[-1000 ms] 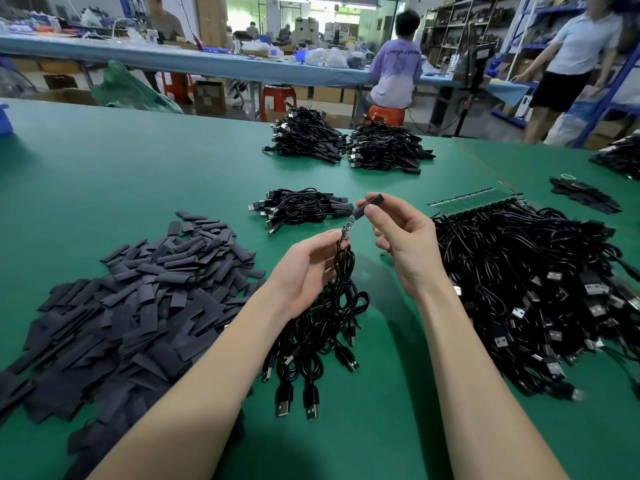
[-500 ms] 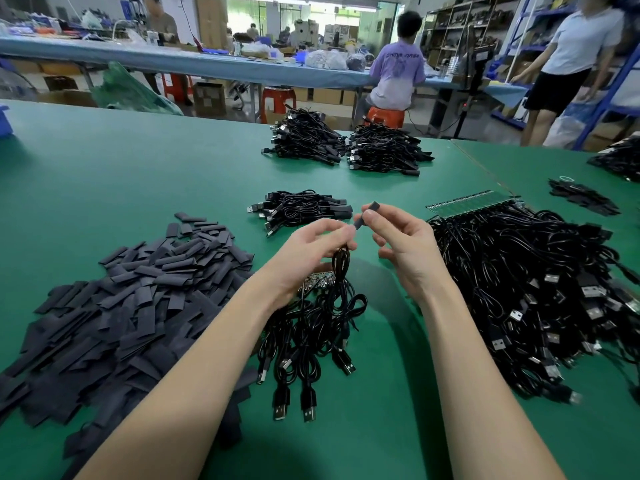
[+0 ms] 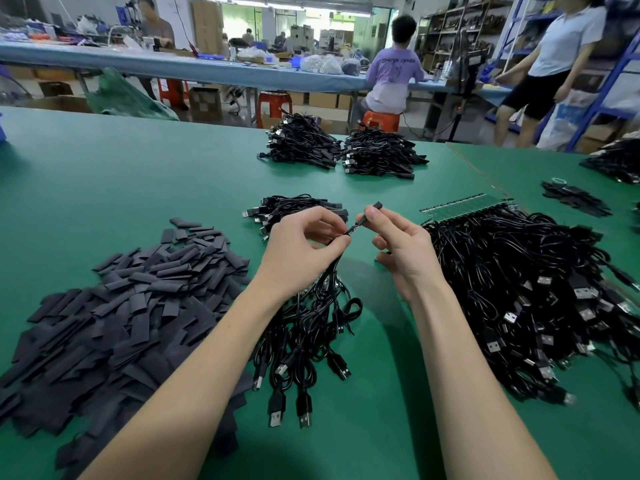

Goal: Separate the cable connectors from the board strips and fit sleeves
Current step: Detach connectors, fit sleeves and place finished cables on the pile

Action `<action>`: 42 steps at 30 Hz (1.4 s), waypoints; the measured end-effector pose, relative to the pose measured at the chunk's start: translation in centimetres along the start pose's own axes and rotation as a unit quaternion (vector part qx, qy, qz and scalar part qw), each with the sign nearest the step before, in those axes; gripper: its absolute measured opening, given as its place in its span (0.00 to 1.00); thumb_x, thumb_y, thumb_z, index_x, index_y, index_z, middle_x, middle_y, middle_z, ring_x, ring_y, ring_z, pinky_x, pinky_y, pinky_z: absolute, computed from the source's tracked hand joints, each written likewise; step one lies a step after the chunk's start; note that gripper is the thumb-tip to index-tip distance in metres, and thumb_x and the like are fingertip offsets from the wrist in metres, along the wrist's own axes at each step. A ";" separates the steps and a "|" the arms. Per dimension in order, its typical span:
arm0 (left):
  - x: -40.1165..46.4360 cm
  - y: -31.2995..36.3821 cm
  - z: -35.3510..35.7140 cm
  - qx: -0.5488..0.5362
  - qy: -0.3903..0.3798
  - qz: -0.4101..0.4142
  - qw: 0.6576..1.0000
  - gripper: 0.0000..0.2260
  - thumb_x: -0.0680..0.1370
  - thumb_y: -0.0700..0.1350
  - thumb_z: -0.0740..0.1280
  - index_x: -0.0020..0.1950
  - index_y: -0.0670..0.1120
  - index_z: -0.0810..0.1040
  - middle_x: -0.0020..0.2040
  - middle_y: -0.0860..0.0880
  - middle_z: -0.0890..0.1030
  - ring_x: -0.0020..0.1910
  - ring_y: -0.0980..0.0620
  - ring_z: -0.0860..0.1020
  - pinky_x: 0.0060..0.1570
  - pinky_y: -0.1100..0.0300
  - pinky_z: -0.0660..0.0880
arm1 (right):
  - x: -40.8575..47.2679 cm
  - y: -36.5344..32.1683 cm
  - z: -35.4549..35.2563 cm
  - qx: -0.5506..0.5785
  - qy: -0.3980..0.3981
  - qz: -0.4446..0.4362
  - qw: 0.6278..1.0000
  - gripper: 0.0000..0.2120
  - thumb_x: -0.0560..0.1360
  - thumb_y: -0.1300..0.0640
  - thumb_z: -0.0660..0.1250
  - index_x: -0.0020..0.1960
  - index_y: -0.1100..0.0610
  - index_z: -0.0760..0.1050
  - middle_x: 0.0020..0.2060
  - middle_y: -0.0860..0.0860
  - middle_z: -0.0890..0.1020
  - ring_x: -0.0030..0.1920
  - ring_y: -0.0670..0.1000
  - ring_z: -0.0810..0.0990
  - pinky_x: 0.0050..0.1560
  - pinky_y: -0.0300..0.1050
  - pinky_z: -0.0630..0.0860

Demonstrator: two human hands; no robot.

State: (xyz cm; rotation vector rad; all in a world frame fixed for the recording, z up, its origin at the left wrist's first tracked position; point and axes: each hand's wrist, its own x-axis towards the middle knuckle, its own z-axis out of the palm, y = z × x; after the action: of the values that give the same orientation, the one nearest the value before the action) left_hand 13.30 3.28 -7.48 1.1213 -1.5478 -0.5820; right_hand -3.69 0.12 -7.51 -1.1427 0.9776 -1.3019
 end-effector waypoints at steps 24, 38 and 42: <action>-0.3 -0.2 0.2 0.011 0.016 -0.083 0.996 0.06 0.73 0.43 0.76 0.42 0.50 0.80 0.36 0.53 0.85 0.37 0.57 0.84 0.47 0.63 0.79 | -0.3 0.8 1.2 -0.043 0.025 -0.084 0.995 0.09 0.76 0.57 0.76 0.55 0.50 0.84 0.38 0.45 0.87 0.32 0.36 0.78 0.35 0.25 0.70; -0.2 -0.3 -0.1 0.026 0.028 -0.123 0.992 0.06 0.72 0.41 0.77 0.41 0.48 0.81 0.30 0.52 0.83 0.31 0.59 0.79 0.42 0.63 0.73 | -0.4 1.9 2.1 -0.058 0.032 -0.074 0.995 0.12 0.74 0.56 0.78 0.58 0.52 0.86 0.37 0.55 0.86 0.26 0.40 0.72 0.32 0.27 0.69; -0.2 -0.1 0.1 0.010 0.008 -0.148 0.989 0.08 0.73 0.46 0.76 0.46 0.52 0.79 0.39 0.54 0.86 0.37 0.59 0.83 0.44 0.62 0.75 | -0.3 2.0 2.0 -0.045 0.062 -0.066 0.995 0.11 0.73 0.53 0.79 0.55 0.49 0.86 0.41 0.57 0.87 0.31 0.39 0.75 0.34 0.27 0.69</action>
State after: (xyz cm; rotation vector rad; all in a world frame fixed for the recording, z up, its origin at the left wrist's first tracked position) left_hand 13.24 3.44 -7.68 1.3805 -1.3852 -0.7554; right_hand -1.34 0.42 -9.10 -1.2249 1.0749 -1.4609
